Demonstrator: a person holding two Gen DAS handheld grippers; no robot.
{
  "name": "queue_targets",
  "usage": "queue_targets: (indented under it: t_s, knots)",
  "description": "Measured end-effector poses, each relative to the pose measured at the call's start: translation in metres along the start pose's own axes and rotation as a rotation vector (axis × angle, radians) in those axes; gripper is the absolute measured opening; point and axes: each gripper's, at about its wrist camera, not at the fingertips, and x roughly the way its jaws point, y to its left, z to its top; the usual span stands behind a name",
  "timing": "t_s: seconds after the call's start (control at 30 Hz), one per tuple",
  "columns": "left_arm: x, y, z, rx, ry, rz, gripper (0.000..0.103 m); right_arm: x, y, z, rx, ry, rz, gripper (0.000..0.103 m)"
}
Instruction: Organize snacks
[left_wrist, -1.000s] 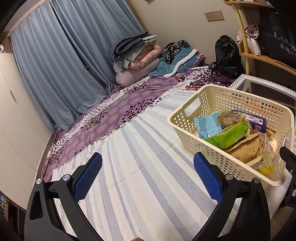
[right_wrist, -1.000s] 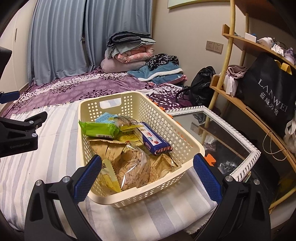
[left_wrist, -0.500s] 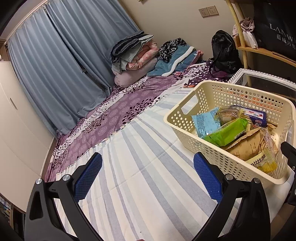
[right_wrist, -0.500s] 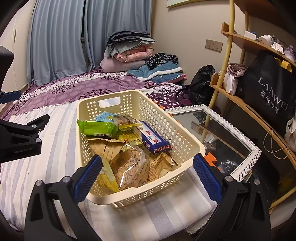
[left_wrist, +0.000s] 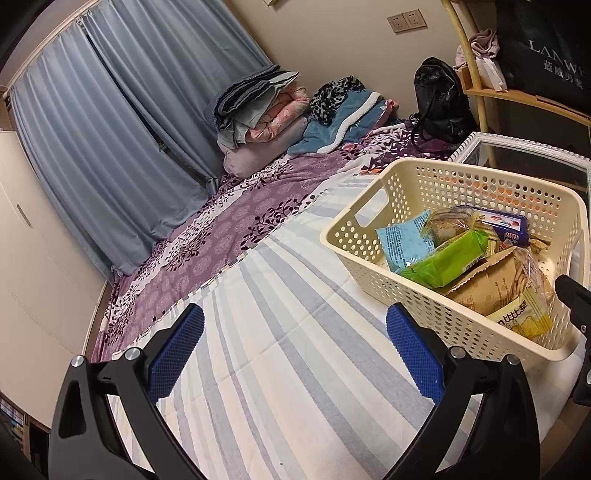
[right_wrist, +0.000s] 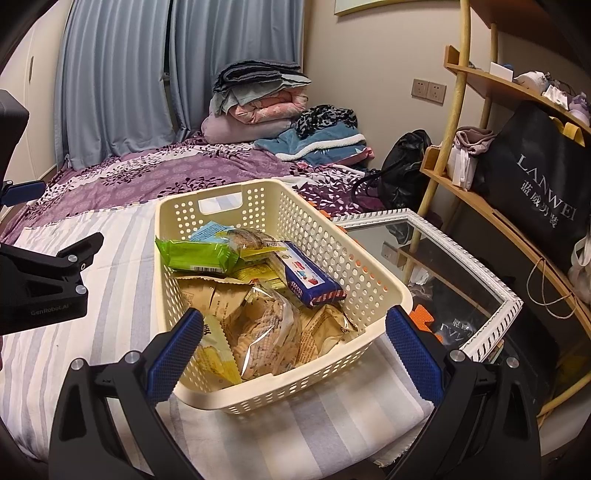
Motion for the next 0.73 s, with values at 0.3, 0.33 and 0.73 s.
queue_targets:
  t_s: [0.3,0.33,0.73]
  knots:
    - [-0.003,0.002,-0.003,0.014,-0.016,0.010,0.100,-0.001,0.009,0.002,-0.014,0.000,0.007,0.098]
    - [-0.003,0.003,-0.003,0.011,-0.014,0.011,0.100,-0.001,0.011,0.002,-0.017,-0.001,0.008,0.098]
    - [0.009,0.040,-0.031,-0.093,0.068,-0.007,0.100,-0.004,0.043,0.006,-0.057,0.005,0.072,0.098]
